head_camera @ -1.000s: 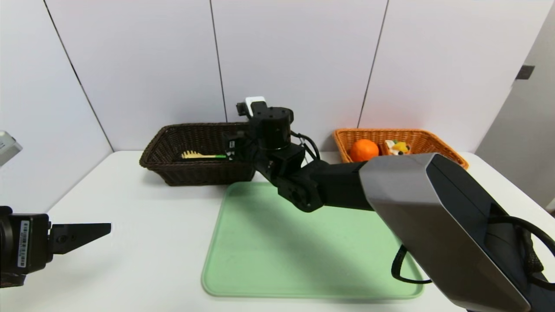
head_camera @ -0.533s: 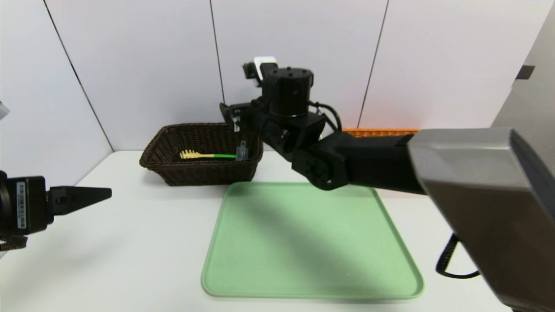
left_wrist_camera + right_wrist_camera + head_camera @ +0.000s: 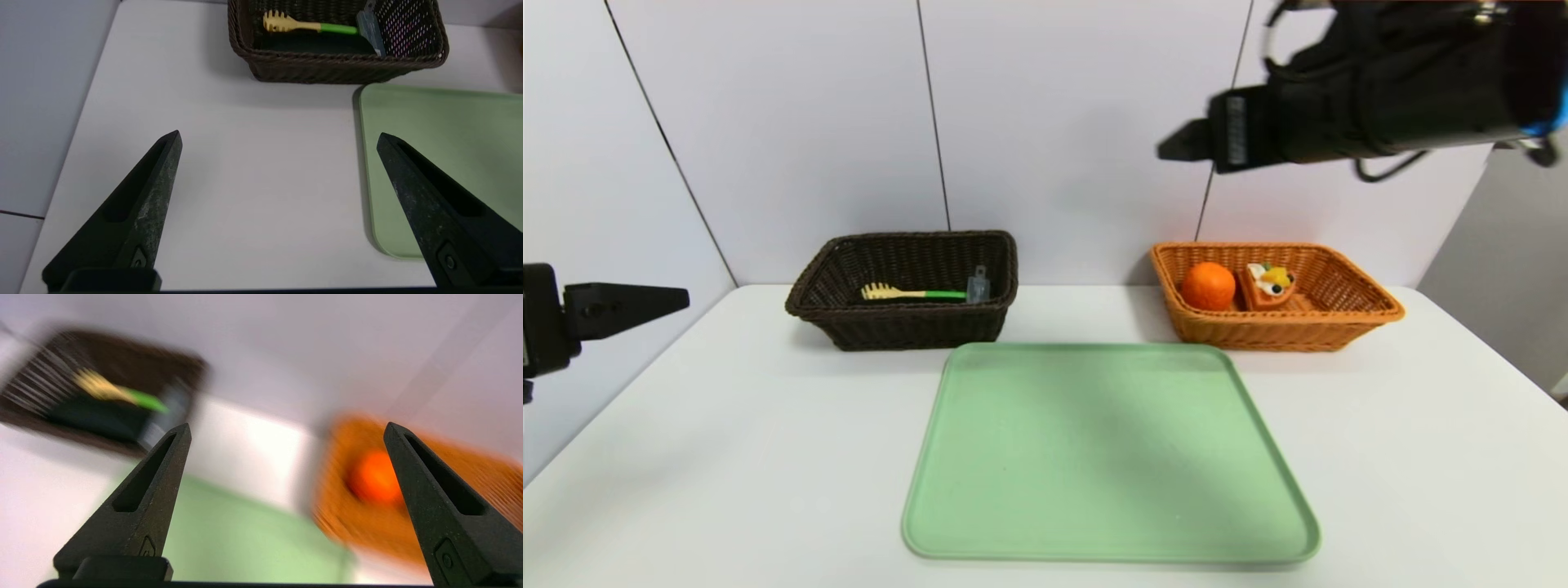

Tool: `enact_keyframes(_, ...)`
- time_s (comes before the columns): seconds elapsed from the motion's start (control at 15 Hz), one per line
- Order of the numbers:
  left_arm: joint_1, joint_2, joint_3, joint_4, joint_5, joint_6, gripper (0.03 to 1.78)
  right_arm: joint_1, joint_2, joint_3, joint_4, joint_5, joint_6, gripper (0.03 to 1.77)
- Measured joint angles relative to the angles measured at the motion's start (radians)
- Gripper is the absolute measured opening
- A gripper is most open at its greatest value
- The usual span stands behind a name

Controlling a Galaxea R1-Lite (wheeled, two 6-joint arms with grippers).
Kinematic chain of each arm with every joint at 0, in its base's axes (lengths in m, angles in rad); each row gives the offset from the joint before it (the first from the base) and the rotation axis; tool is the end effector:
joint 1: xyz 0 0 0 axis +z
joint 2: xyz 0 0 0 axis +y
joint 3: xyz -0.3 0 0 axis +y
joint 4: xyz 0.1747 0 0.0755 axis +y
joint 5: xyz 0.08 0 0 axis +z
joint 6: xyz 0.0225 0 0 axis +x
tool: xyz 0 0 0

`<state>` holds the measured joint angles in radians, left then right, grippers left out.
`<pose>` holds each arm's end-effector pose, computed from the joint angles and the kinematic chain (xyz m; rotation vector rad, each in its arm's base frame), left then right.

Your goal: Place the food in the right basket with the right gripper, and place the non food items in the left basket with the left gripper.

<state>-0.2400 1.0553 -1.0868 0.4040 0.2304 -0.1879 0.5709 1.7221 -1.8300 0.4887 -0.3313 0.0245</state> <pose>0.1171 -0.0234 0.3049 -0.0990 0.3616 0.0245 0.2604 0.1585 0.3528 -0.1423 0.3463 0.2324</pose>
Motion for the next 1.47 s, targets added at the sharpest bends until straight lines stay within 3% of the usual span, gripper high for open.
enact_keyframes(0.2,0.008,0.005,-0.048,-0.016,0.090,0.021,1.69,-0.220,-0.230,0.228,0.213,-0.007,0.003,1.66)
enact_keyframes(0.47,0.066,-0.036,-0.034,-0.011,0.103,0.023,1.69,-0.412,-0.509,0.549,0.175,-0.007,0.006,1.68)
enact_keyframes(0.73,0.122,-0.193,0.103,-0.004,0.097,0.026,1.69,-0.465,-0.764,0.779,0.026,-0.013,0.003,1.69)
enact_keyframes(1.27,0.223,-0.644,0.499,-0.003,0.089,0.099,1.69,-0.534,-1.283,1.185,-0.016,-0.024,0.001,1.69)
enact_keyframes(1.47,0.237,-0.786,0.584,-0.003,0.039,0.115,1.69,-0.551,-1.466,1.293,-0.019,-0.010,-0.017,1.69)
